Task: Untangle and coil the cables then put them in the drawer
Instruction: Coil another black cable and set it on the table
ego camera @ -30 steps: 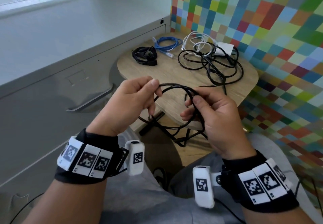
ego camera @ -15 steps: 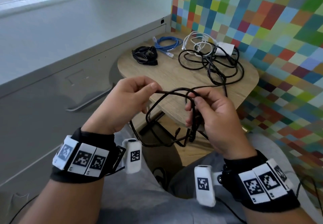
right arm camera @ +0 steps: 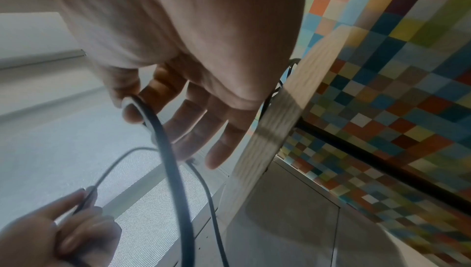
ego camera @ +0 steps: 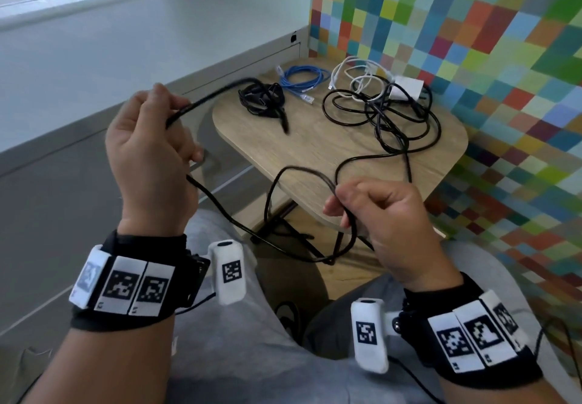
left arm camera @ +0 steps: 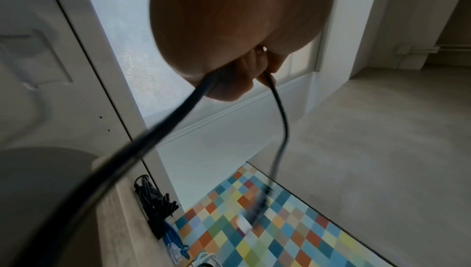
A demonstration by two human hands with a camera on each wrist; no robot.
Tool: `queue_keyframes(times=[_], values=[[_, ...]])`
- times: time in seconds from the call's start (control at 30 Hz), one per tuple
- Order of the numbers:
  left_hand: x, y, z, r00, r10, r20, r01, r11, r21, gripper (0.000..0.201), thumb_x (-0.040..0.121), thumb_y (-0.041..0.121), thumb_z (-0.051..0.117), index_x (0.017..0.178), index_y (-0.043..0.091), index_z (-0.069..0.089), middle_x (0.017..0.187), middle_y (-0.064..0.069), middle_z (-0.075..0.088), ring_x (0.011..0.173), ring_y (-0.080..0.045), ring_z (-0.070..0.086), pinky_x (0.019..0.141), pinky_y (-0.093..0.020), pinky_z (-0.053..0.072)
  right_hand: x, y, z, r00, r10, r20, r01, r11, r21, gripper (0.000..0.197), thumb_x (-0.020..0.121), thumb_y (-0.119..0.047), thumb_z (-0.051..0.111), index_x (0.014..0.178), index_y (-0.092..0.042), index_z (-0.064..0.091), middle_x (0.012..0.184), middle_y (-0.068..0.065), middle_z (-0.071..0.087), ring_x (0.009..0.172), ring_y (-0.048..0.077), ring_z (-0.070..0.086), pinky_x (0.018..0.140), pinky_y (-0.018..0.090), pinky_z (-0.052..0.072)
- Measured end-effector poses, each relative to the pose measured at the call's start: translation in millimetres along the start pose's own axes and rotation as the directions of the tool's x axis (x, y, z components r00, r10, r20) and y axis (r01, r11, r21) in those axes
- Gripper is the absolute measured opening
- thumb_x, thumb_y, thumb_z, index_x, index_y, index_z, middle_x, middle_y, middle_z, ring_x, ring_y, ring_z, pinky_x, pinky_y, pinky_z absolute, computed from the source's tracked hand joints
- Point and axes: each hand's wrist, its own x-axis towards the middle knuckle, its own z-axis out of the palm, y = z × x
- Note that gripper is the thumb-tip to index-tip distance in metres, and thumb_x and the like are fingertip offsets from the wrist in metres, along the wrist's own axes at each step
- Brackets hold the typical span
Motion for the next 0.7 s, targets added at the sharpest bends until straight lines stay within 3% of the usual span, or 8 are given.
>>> queue_keyframes(times=[0.1, 0.17, 0.27, 0.33, 0.43, 0.53, 0.63, 0.7], values=[[-9, 2, 7, 0.996, 0.022, 0.081, -0.021, 1.0, -0.01, 0.037, 0.102, 0.022, 0.054, 0.065, 0.02, 0.058, 0.047, 0.006, 0.037, 0.04, -0.014, 0.025, 0.045, -0.032, 0.029, 2, 4, 0, 0.996, -0.076, -0.051, 0.074, 0.997, -0.035, 0.025, 0.086, -0.019, 0.081, 0.071, -0.006, 0.066, 0.088, 0.009, 0.071, 0.079, 0.038, 0.066, 0.072, 0.047, 0.057], [-11, 3, 10, 0.989, 0.046, 0.141, -0.051, 0.998, 0.03, 0.035, 0.096, 0.025, 0.061, 0.061, 0.025, 0.059, 0.054, 0.006, 0.048, 0.042, -0.014, 0.034, 0.044, -0.035, 0.026, 2, 2, 0, 0.99, -0.097, -0.097, 0.097, 0.995, -0.007, 0.02, 0.083, -0.011, 0.083, 0.087, -0.014, 0.065, 0.098, 0.011, 0.067, 0.088, 0.038, 0.065, 0.077, 0.042, 0.057], [-14, 3, 12, 0.969, 0.085, 0.23, -0.118, 0.984, 0.133, 0.033, 0.089, 0.031, 0.067, 0.058, 0.029, 0.058, 0.054, 0.006, 0.05, 0.043, -0.015, 0.041, 0.043, -0.035, 0.029, 2, -4, -1, 0.991, -0.121, -0.052, 0.124, 0.99, 0.061, 0.041, 0.082, -0.023, 0.083, 0.117, -0.021, 0.061, 0.124, 0.01, 0.064, 0.117, 0.029, 0.063, 0.097, 0.044, 0.055], [-18, 2, 15, 0.957, 0.107, 0.268, -0.161, 0.969, 0.186, 0.037, 0.092, 0.031, 0.069, 0.058, 0.029, 0.055, 0.053, 0.003, 0.048, 0.042, -0.019, 0.04, 0.041, -0.04, 0.029, 1, -7, 3, 0.992, -0.12, 0.041, 0.112, 0.98, 0.167, 0.046, 0.089, -0.037, 0.079, 0.124, -0.013, 0.062, 0.127, 0.015, 0.066, 0.12, 0.033, 0.064, 0.102, 0.045, 0.053], [-22, -5, 22, 0.944, 0.14, 0.299, -0.229, 0.93, 0.287, 0.043, 0.097, 0.032, 0.069, 0.061, 0.019, 0.048, 0.052, -0.015, 0.042, 0.047, -0.042, 0.036, 0.043, -0.051, 0.031, -4, -13, 11, 0.982, -0.057, 0.18, 0.005, 0.96, 0.281, 0.045, 0.096, -0.043, 0.07, 0.123, -0.008, 0.064, 0.112, 0.019, 0.074, 0.103, 0.036, 0.071, 0.096, 0.043, 0.056], [-26, -13, 25, 0.942, 0.113, 0.315, -0.226, 0.91, 0.349, 0.047, 0.095, 0.034, 0.072, 0.064, 0.008, 0.048, 0.06, -0.029, 0.042, 0.053, -0.048, 0.039, 0.049, -0.051, 0.036, -9, -15, 17, 0.976, -0.016, 0.219, -0.014, 0.991, 0.132, 0.017, 0.099, -0.015, 0.067, 0.113, -0.008, 0.073, 0.097, 0.012, 0.077, 0.091, 0.028, 0.074, 0.088, 0.039, 0.06], [-24, -18, 25, 0.943, 0.028, 0.333, -0.156, 0.918, 0.364, 0.039, 0.09, 0.033, 0.078, 0.069, 0.006, 0.059, 0.067, -0.029, 0.052, 0.058, -0.036, 0.047, 0.058, -0.044, 0.042, -9, -14, 19, 0.99, -0.061, 0.13, 0.065, 0.998, -0.026, 0.015, 0.1, -0.02, 0.067, 0.099, -0.02, 0.081, 0.095, 0.007, 0.07, 0.094, 0.03, 0.07, 0.085, 0.046, 0.062], [-22, -19, 25, 0.943, 0.003, 0.332, -0.131, 0.922, 0.364, 0.023, 0.087, 0.027, 0.08, 0.074, 0.015, 0.066, 0.07, -0.014, 0.062, 0.068, -0.024, 0.054, 0.067, -0.036, 0.045, -6, -14, 17, 0.993, -0.103, 0.053, 0.107, 0.99, -0.088, 0.017, 0.1, -0.034, 0.067, 0.097, -0.028, 0.082, 0.086, 0.007, 0.064, 0.087, 0.036, 0.066, 0.078, 0.056, 0.058]])
